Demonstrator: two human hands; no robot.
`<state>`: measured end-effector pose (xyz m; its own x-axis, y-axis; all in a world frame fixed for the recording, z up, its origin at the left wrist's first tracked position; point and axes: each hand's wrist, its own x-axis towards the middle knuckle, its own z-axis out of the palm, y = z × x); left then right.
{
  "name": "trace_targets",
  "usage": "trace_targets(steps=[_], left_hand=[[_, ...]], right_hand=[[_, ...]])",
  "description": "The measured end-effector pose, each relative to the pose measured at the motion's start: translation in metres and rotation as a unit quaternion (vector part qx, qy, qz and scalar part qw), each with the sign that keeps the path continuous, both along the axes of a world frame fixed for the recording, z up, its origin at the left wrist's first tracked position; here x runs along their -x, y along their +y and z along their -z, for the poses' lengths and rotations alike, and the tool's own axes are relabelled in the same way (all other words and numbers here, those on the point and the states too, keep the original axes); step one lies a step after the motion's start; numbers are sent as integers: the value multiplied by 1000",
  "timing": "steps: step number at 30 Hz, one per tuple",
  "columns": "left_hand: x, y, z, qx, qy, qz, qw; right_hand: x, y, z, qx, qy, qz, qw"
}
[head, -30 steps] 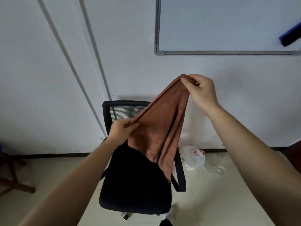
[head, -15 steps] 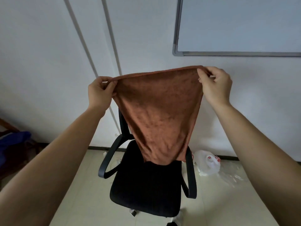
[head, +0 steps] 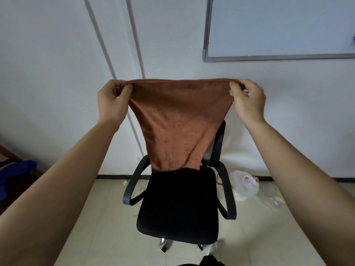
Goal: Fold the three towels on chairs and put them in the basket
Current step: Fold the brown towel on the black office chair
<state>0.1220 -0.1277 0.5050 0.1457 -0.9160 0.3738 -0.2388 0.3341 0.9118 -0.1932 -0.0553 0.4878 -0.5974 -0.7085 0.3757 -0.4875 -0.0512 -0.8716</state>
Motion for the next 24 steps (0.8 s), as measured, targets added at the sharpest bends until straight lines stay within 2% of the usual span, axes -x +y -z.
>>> trace_targets(steps=[6,9,11,18,24], left_hand=[[-52,80,57,-11,-45,44,998],[-78,128,108,-28,-99,71,992],[-93,161,149,-72,-150,88,982],[-121,246,273,-206,-287,132,926],[-134,301,366,-329,-360,149,860]], right_hand=[[-60,90,47,-61,-12,90,994],[-89,141,96,-125,16,122,985],[-106,174,137,-177,29,124,976],[-142,259,262,-349,57,98,930],[-157,312,351,-492,84,45,865]])
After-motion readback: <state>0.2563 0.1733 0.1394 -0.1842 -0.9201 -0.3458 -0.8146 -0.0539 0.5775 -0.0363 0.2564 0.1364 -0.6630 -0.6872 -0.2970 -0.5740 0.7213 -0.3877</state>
